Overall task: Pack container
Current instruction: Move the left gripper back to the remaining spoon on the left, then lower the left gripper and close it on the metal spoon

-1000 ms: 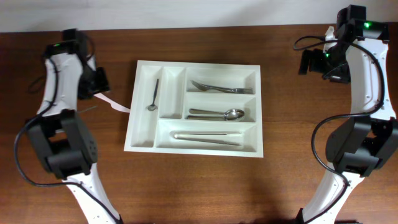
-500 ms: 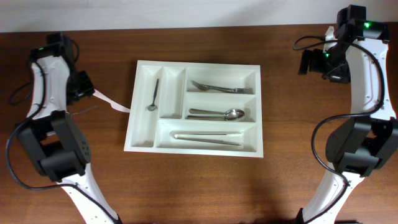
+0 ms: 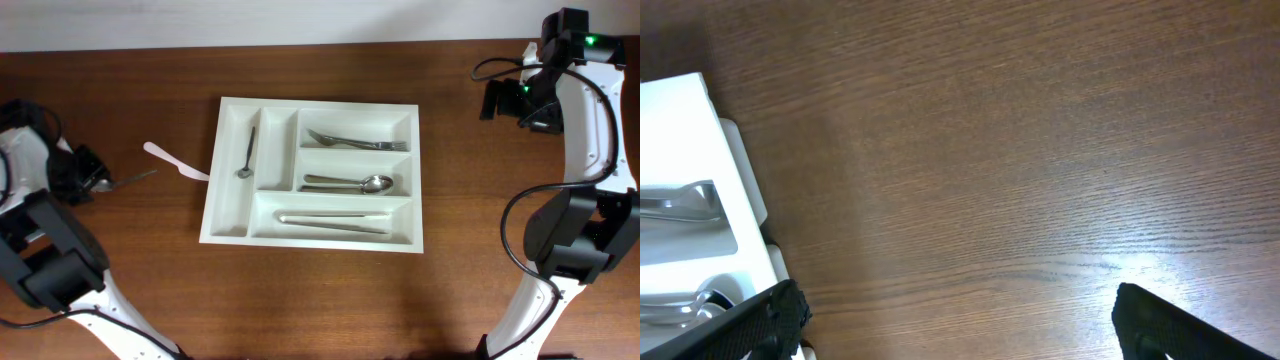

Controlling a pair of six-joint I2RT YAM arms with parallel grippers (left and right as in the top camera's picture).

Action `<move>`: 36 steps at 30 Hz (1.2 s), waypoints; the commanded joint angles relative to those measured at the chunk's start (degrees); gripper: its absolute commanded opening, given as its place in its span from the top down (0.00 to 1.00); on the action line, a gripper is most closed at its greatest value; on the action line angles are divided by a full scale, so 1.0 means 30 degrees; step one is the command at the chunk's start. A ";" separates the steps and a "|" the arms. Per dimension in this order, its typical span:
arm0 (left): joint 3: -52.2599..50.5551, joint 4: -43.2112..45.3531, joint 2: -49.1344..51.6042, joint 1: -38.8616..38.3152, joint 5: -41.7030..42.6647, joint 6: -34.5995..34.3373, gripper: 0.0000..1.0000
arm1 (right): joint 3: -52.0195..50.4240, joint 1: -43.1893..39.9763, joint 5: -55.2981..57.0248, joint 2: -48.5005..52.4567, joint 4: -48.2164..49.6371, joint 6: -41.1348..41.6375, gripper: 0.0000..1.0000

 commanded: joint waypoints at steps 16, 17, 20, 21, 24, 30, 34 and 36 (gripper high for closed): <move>-0.2433 0.4182 -0.0641 0.0947 0.4583 0.3781 0.51 | 0.0197 0.0066 0.0029 -0.0291 0.0015 0.0087 0.01; -0.2506 0.4240 -0.0641 0.0998 0.4583 0.3781 0.51 | 0.0197 0.0066 0.0029 -0.0291 0.0015 0.0095 0.01; -0.2550 0.4379 -0.0641 0.1195 0.4590 0.3781 0.51 | 0.0197 0.0066 0.0029 -0.0291 0.0015 0.0087 0.01; -0.2550 0.4422 -0.0641 0.1275 0.4597 0.3781 0.51 | 0.0197 0.0066 0.0029 -0.0291 0.0015 0.0095 0.01; -0.2550 0.4422 -0.0641 0.1778 0.5231 0.3781 0.51 | 0.0197 0.0066 0.0029 -0.0291 0.0015 0.0095 0.01; -0.2550 0.4379 -0.0641 0.2608 0.6244 0.3789 0.51 | 0.0197 0.0066 0.0029 -0.0291 0.0015 0.0087 0.01; -0.2550 0.4452 -0.0641 0.2776 0.6878 0.3789 0.51 | 0.0197 0.0066 0.0029 -0.0291 0.0015 0.0095 0.01; -0.2550 0.4546 -0.0641 0.2769 0.6892 0.3789 0.51 | 0.0197 0.0066 0.0029 -0.0291 0.0015 0.0095 0.01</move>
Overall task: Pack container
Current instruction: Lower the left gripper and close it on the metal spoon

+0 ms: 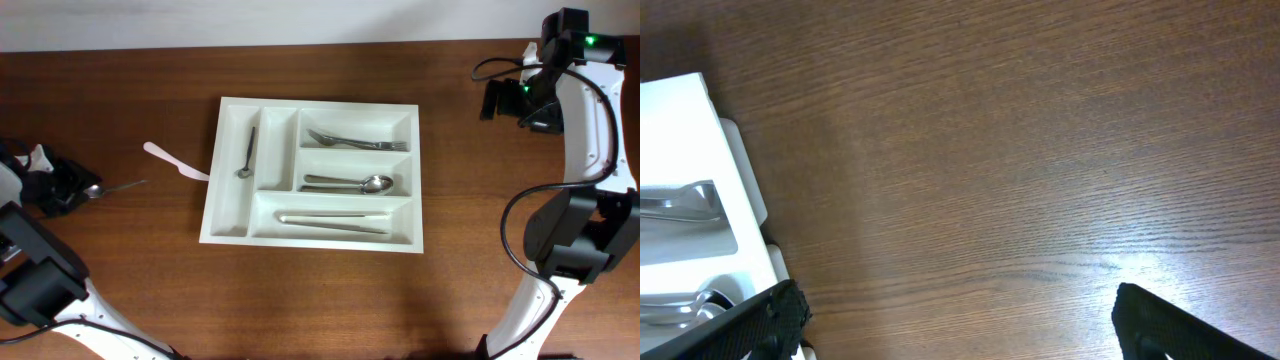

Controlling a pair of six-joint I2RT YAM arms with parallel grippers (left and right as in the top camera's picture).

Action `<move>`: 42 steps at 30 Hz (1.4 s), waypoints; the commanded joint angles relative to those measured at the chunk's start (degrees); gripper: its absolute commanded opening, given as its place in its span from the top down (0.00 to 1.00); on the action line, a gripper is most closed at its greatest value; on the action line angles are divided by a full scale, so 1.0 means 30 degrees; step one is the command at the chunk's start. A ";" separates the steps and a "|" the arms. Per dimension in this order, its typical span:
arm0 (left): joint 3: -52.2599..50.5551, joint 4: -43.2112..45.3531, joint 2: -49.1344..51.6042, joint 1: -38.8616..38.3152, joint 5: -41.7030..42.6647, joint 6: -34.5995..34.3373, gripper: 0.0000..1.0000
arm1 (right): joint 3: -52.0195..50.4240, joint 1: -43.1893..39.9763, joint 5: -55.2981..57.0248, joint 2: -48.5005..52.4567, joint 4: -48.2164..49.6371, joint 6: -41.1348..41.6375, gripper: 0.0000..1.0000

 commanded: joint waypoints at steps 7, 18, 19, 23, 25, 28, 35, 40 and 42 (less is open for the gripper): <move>-0.0182 0.0321 -0.0648 -0.0007 0.2259 0.0364 0.51 | 0.0197 0.0066 0.0029 -0.0291 0.0022 0.0087 0.01; -0.0175 0.0299 -0.0648 0.0350 0.2171 0.0364 0.51 | 0.0197 0.0066 0.0029 -0.0291 0.0022 0.0095 0.01; -0.0175 0.0306 -0.0648 0.0459 0.2171 0.0364 0.51 | 0.0197 0.0066 0.0029 -0.0291 0.0022 0.0095 0.01; -0.0175 0.0408 -0.0648 0.0940 0.2186 0.0393 0.51 | 0.0197 0.0066 0.0029 -0.0291 0.0022 0.0087 0.01; -0.0175 0.0466 -0.0648 0.1217 0.2193 0.0823 0.51 | 0.0197 0.0066 0.0029 -0.0291 0.0022 0.0087 0.01; -0.0175 0.0546 -0.0648 0.1639 0.2186 0.1231 0.51 | 0.0197 0.0066 0.0029 -0.0291 0.0022 0.0095 0.01; -0.0313 0.0692 -0.0648 0.1938 0.2113 0.1647 0.51 | 0.0197 0.0066 0.0029 -0.0291 0.0022 0.0095 0.01; -0.1064 0.1530 -0.0641 0.1676 0.2193 0.1647 0.51 | 0.0197 0.0066 0.0029 -0.0291 0.0022 0.0095 0.01; -0.1501 0.1938 -0.0641 0.1625 0.2208 0.1639 0.51 | 0.0197 0.0066 0.0029 -0.0291 0.0022 0.0095 0.01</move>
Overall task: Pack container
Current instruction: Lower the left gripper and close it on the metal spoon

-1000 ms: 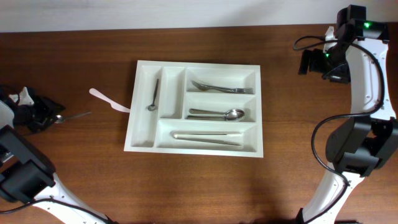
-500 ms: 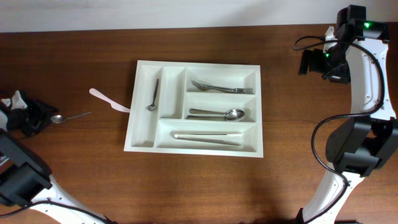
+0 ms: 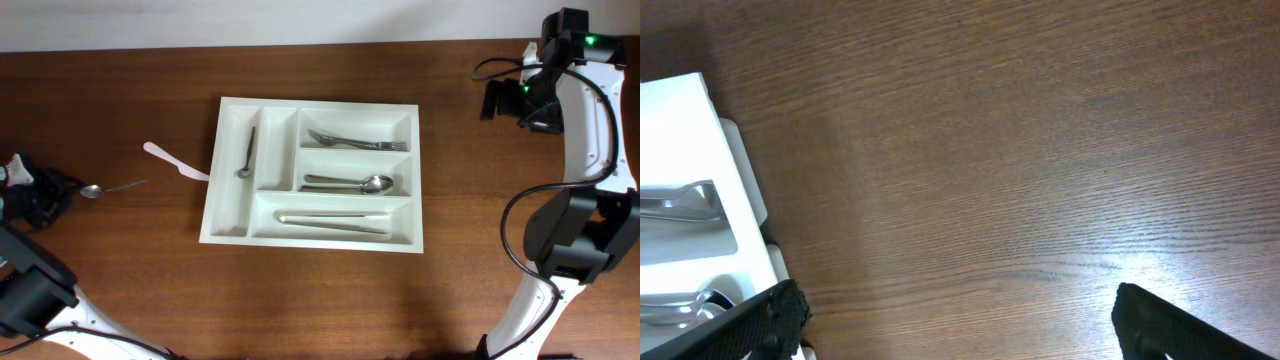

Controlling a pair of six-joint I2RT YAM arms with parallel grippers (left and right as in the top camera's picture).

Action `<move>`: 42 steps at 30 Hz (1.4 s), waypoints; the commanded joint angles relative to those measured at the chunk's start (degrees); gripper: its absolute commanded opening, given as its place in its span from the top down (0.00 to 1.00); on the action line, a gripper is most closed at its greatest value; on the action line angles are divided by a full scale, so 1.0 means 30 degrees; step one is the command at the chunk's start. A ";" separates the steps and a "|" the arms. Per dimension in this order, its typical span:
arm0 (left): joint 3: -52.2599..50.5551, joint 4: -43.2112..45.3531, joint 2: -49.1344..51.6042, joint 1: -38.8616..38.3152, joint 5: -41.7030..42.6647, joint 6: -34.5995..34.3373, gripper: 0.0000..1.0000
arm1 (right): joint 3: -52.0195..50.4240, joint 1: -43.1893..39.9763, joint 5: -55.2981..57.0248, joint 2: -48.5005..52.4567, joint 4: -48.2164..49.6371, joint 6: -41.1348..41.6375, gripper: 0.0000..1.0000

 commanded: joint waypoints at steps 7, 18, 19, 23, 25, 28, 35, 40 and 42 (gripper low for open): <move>-0.1530 0.1515 -0.0641 -0.0160 0.1086 0.0466 0.51 | 0.0197 0.0066 0.0029 -0.0291 0.0015 0.0102 0.01; -0.1756 0.3169 -0.0641 -0.0619 0.2339 0.0474 0.51 | 0.0197 0.0066 0.0029 -0.0291 0.0015 0.0109 0.01; -0.1858 0.3359 -0.0641 -0.0670 0.2346 0.0474 0.51 | 0.0197 0.0066 0.0029 -0.0291 0.0015 0.0109 0.01; -0.2433 0.4073 -0.0641 -0.0896 0.2339 0.0466 0.52 | 0.0197 0.0066 0.0029 -0.0291 0.0015 0.0109 0.01; -0.2739 0.4393 -0.0641 -0.0976 0.2346 0.0459 0.52 | 0.0197 0.0066 0.0029 -0.0291 0.0015 0.0109 0.01; -0.2871 0.4473 -0.0641 -0.0984 0.2339 0.0466 0.52 | 0.0197 0.0066 0.0029 -0.0291 0.0015 0.0109 0.01; -0.2871 0.4481 -0.0641 -0.0984 0.2339 0.0386 0.87 | 0.0197 0.0066 0.0029 -0.0291 0.0015 0.0109 0.01; -0.2871 0.4473 -0.0641 -0.0984 0.2339 0.0321 0.88 | 0.0197 0.0066 0.0029 -0.0291 0.0015 0.0109 0.01; -0.2871 0.4459 -0.0641 -0.0984 0.2346 0.0321 0.88 | 0.0197 0.0066 0.0029 -0.0291 0.0015 0.0109 0.01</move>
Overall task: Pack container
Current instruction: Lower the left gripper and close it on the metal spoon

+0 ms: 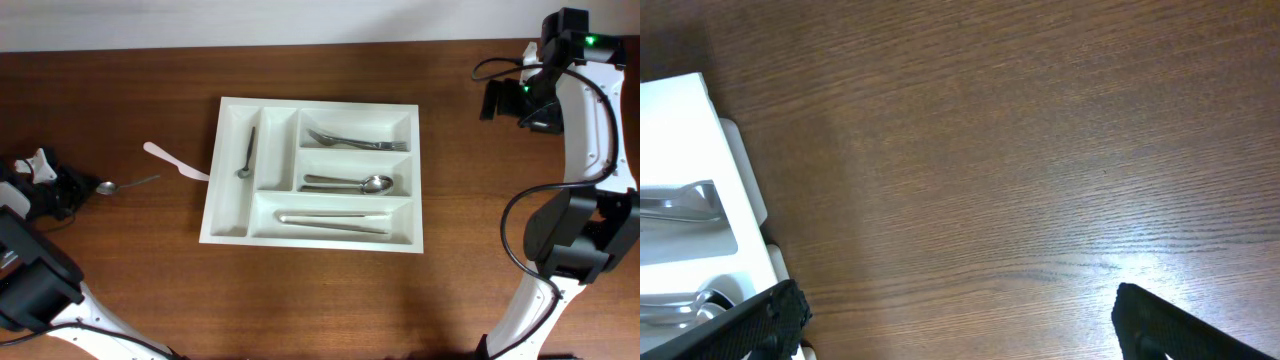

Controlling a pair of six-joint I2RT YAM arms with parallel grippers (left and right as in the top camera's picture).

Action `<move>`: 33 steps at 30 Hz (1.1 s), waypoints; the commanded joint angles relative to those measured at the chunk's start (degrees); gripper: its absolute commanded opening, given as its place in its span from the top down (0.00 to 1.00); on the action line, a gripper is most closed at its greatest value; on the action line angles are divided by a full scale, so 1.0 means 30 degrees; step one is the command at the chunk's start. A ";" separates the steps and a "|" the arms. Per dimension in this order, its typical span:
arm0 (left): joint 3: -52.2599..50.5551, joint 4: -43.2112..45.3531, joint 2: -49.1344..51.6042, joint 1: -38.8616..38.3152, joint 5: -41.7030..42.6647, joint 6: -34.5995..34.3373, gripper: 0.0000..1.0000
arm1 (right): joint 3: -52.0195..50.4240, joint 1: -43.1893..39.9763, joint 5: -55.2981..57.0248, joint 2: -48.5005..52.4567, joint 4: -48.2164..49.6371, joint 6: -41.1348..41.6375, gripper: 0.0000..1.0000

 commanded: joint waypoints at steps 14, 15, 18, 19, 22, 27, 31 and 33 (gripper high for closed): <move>-0.0160 -0.1202 -0.0568 -0.0940 0.0576 -0.0204 0.81 | 0.0197 0.0066 0.0029 -0.0291 0.0015 0.0102 0.01; -0.0160 -0.1355 -0.0568 -0.1086 0.0561 -0.0197 0.81 | 0.0197 0.0066 0.0029 -0.0291 0.0015 0.0102 0.01; -0.0160 -0.1472 -0.0568 -0.1326 0.0488 -0.0189 0.81 | 0.0197 0.0066 0.0029 -0.0291 0.0015 0.0102 0.01; -0.0160 -0.1472 -0.0568 -0.1370 0.0495 -0.0197 0.82 | 0.0197 0.0066 0.0029 -0.0291 0.0015 0.0102 0.01; -0.0160 -0.1472 -0.0568 -0.1399 0.0488 -0.0197 0.87 | 0.0197 0.0066 0.0029 -0.0291 0.0015 0.0102 0.01; -0.0160 -0.1552 -0.0568 -0.1399 0.0335 -0.0197 0.98 | 0.0197 0.0066 0.0029 -0.0291 0.0015 0.0095 0.01; -0.0160 -0.1552 -0.0568 -0.1399 0.0342 -0.0197 0.98 | 0.0197 0.0066 0.0029 -0.0291 0.0015 0.0095 0.01; -0.0160 -0.1523 -0.0568 -0.1399 0.0357 -0.0204 0.98 | 0.0197 0.0066 0.0029 -0.0291 0.0015 0.0102 0.01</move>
